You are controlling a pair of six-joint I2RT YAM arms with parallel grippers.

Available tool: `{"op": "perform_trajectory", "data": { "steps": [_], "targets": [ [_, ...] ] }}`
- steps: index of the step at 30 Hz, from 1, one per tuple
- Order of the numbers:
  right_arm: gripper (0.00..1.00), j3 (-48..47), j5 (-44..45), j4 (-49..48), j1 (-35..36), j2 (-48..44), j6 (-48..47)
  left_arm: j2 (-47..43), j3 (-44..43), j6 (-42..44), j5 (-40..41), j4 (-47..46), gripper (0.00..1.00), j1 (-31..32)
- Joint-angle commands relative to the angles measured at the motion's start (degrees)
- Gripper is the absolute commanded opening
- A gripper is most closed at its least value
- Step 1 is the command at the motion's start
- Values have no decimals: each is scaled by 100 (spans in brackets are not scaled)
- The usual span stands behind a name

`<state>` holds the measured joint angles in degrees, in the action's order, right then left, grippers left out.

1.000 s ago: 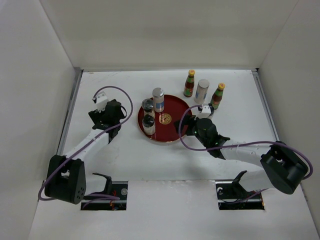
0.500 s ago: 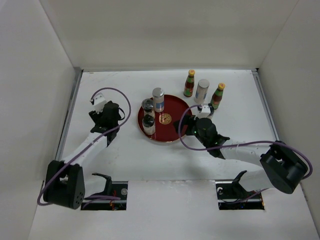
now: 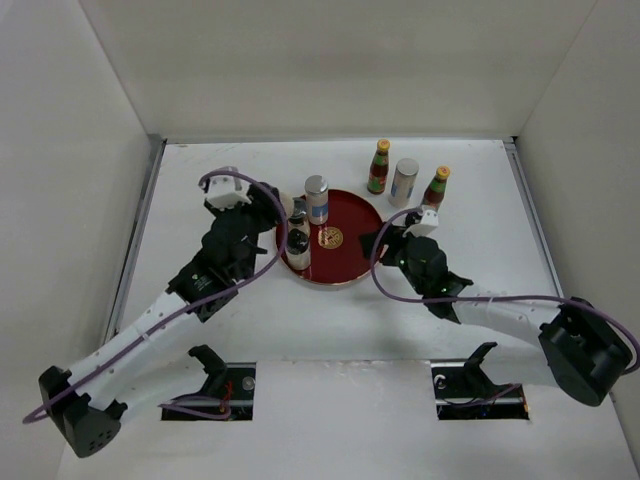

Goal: Organize the condiment bottles

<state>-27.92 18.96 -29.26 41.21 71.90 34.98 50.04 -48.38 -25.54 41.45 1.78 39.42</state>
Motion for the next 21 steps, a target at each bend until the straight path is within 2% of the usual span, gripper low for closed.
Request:
{"op": "perform_trajectory", "data": {
  "steps": [1, 5, 8, 13, 21],
  "targets": [
    [87, 146, 424, -414, -135, -342, 114, 312, -408, 312, 21, -801, 39, 561],
    [87, 296, 574, -353, -328, -589, 272, 1093, -655, 550, -163, -1328, 39, 1185],
    [87, 401, 609, -344, -486, -747, 377, 1735, -708, 629, -304, -1812, 39, 1379],
    [87, 507, 574, -326, -689, -888, 545, 2720, -814, 586, -392, -2111, 40, 1564],
    [87, 472, 486, -309, -759, -748, 580, 3064, -296, 287, -287, -2200, 40, 1722]
  ]
}}
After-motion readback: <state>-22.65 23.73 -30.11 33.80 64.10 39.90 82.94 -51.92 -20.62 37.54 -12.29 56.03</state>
